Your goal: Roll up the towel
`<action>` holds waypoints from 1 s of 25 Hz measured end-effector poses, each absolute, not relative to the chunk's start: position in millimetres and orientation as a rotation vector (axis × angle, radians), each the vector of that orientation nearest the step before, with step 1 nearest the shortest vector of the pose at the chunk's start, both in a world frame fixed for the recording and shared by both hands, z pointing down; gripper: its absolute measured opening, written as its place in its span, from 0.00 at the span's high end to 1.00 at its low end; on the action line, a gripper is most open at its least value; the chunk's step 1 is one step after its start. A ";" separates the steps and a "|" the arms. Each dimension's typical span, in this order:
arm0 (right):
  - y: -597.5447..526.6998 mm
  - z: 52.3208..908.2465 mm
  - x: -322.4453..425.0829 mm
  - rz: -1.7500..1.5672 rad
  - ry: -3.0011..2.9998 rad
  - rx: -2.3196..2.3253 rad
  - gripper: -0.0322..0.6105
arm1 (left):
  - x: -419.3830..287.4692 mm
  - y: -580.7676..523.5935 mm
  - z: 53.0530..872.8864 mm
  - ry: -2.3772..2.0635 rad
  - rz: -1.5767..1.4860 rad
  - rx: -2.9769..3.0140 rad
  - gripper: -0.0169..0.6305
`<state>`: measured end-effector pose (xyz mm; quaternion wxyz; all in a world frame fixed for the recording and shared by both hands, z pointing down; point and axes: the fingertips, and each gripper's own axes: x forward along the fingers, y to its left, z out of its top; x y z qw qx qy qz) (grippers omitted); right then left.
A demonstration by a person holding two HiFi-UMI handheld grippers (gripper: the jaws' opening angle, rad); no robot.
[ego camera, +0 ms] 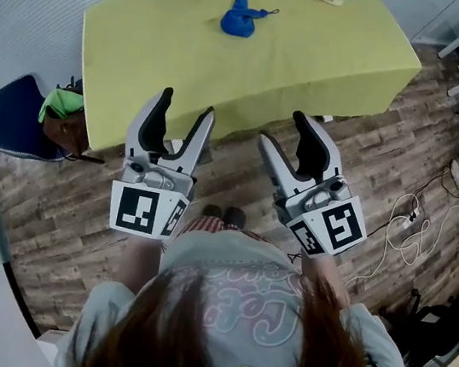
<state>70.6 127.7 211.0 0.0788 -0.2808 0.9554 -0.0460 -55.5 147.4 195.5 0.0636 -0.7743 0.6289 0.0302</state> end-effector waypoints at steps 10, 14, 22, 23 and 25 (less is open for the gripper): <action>123.0 211.2 78.7 -0.152 2.848 -0.820 0.59 | -50.8 144.2 196.6 1.908 0.056 -2.323 0.60; 119.9 213.9 79.9 -0.170 2.846 -0.801 0.59 | -49.7 147.8 199.5 1.927 0.038 -2.321 0.60; 107.2 221.6 65.8 -0.183 2.867 -0.770 0.60 | -66.1 134.0 206.0 1.955 0.037 -2.306 0.60; 103.5 222.3 63.6 -0.178 2.873 -0.768 0.60 | -67.2 128.8 207.6 1.952 0.037 -2.310 0.60; 93.2 222.4 58.2 -0.161 2.883 -0.767 0.60 | -70.5 116.1 209.7 1.943 0.042 -2.320 0.60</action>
